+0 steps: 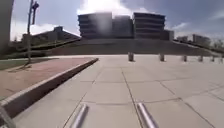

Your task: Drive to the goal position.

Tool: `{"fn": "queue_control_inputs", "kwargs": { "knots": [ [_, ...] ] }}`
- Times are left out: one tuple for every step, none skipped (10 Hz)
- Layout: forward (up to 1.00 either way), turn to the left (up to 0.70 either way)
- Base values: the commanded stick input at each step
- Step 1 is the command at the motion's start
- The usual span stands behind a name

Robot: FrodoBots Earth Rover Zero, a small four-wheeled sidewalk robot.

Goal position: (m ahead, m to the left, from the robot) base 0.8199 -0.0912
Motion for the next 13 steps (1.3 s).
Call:
{"fn": "queue_control_inputs", "kwargs": {
  "knots": [
    [0.7, 0.0],
    [0.7, 0.0],
    [0.7, 0.0],
    [0.7, 0.0],
    [0.7, 0.0],
    [0.7, 0.0],
    [0.7, 0.0],
    [0.7, 0.0],
    [0.7, 0.0],
    [0.7, 0.0],
    [0.7, 0.0],
    [0.62, 0.0],
    [0.21, 0.0]
  ]
}}
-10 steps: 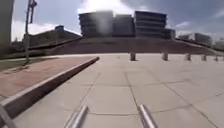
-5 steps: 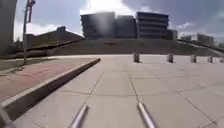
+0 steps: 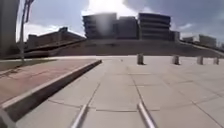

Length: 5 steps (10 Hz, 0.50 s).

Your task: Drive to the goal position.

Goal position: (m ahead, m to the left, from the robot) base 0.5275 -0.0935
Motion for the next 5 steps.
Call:
{"fn": "queue_control_inputs", "kwargs": {
  "knots": [
    [0.0, 0.0],
    [0.0, 0.0],
    [0.0, 0.0],
    [0.0, 0.0],
    [0.0, 0.0]
  ]
}}
